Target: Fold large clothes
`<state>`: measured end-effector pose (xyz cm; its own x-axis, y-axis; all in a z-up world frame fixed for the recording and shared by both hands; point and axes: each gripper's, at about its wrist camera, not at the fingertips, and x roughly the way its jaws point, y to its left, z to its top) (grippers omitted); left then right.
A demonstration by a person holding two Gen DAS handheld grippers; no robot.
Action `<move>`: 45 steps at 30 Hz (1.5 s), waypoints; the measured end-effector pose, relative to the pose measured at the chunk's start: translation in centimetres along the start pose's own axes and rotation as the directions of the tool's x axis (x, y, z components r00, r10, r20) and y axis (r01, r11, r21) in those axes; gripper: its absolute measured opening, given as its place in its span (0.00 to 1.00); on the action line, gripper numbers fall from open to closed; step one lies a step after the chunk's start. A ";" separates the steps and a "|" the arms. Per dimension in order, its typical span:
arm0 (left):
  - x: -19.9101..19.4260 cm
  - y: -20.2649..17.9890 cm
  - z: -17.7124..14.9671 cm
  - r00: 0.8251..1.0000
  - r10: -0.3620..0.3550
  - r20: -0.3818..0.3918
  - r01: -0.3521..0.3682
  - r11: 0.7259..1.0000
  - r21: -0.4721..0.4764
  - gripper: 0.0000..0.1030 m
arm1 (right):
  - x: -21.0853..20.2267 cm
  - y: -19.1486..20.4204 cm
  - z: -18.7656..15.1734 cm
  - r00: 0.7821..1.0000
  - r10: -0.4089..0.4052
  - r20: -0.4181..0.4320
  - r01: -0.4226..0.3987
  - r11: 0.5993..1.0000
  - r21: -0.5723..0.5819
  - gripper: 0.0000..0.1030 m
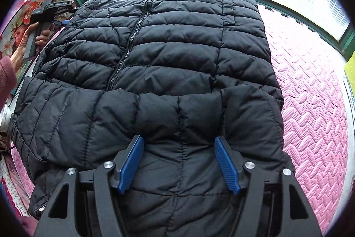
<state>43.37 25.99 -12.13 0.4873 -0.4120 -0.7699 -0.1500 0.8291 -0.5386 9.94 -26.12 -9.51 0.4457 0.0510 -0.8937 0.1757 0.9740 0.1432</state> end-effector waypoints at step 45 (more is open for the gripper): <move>-9.2 -29.5 -41.4 0.997 -0.039 -0.067 0.076 0.626 0.776 0.38 | -13.7 -8.5 -8.6 0.963 -0.042 0.266 -0.053 0.939 0.338 0.73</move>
<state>7.71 -10.36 -3.35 0.4343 -0.4679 -0.7697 0.6107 0.7811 -0.1303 -5.20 -33.18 -2.12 0.6555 -0.0504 -0.7535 0.4386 0.8376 0.3255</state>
